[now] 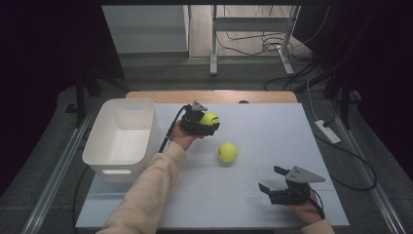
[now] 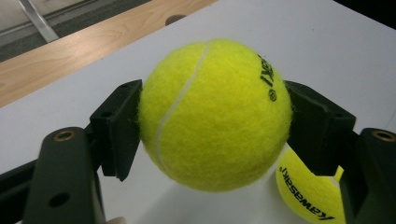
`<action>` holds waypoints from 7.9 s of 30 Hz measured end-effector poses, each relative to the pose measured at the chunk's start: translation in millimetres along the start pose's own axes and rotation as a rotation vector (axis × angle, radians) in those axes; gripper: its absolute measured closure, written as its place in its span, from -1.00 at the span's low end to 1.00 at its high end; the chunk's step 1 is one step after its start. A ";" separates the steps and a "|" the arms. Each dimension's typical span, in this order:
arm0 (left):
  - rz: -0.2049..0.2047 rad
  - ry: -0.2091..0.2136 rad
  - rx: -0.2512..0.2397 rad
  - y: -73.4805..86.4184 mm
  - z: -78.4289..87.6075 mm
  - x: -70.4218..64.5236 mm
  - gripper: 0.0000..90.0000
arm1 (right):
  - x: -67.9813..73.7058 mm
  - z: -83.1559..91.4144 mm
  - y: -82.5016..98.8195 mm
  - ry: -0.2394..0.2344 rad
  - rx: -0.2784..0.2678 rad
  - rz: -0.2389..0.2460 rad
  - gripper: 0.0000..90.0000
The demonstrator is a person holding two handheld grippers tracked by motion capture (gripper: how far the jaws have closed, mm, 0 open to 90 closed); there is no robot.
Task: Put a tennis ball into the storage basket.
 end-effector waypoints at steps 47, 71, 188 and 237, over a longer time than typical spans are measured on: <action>-0.002 0.015 -0.117 -0.9 43.6 -11.4 -0.40 | -0.1 0.2 -0.4 0.002 -0.002 -0.001 -0.72; -0.013 0.015 -0.198 -8.0 78.2 -16.0 -0.40 | -0.8 0.5 -0.8 0.008 -0.005 0.000 -0.72; 0.089 -0.125 -0.334 -3.0 186.0 46.8 -0.40 | -2.3 0.6 -2.0 0.024 -0.010 -0.003 -0.72; 0.220 -0.268 -0.306 22.4 201.1 116.1 -0.40 | -2.5 0.8 -2.1 0.025 -0.010 -0.005 -0.72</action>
Point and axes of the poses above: each handheld gripper's, and its own axes: z roughly backward along the jaws, y roughly out of its underside, x roughly to its left, the point moved 9 cm from there along -z, roughly forward along the jaws
